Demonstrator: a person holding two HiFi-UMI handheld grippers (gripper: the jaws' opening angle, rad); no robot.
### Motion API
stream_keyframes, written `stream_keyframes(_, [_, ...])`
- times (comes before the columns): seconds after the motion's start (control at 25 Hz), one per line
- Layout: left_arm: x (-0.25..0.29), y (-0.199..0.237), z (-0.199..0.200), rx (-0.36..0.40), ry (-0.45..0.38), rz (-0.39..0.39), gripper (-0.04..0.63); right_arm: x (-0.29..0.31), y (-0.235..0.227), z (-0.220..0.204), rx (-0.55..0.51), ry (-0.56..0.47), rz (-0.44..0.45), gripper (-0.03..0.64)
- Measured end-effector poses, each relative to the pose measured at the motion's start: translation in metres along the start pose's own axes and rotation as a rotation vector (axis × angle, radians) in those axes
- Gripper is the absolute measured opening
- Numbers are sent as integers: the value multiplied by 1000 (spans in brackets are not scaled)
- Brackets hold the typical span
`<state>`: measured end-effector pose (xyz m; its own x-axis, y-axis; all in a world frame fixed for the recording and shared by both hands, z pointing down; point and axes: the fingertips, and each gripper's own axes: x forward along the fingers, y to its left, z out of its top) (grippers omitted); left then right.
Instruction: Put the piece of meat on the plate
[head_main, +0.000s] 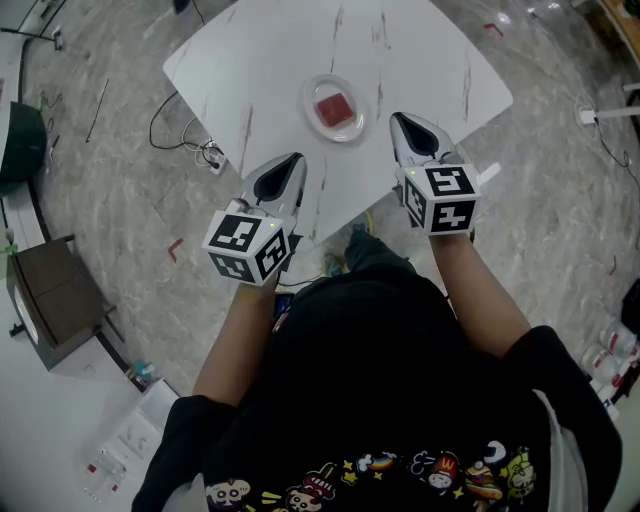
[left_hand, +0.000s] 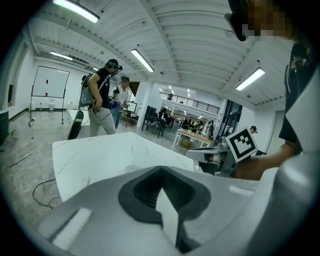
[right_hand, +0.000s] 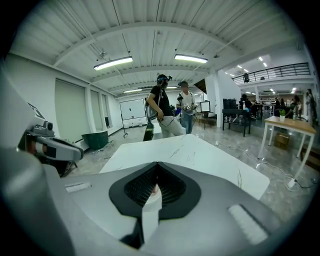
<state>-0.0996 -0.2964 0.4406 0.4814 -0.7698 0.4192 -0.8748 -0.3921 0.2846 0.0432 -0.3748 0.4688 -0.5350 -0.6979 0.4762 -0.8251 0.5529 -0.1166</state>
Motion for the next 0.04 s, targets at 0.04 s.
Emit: stream_keyframes(0.04, [0, 0, 0, 2, 0, 1, 0, -2, 0, 0, -1, 0, 0, 23])
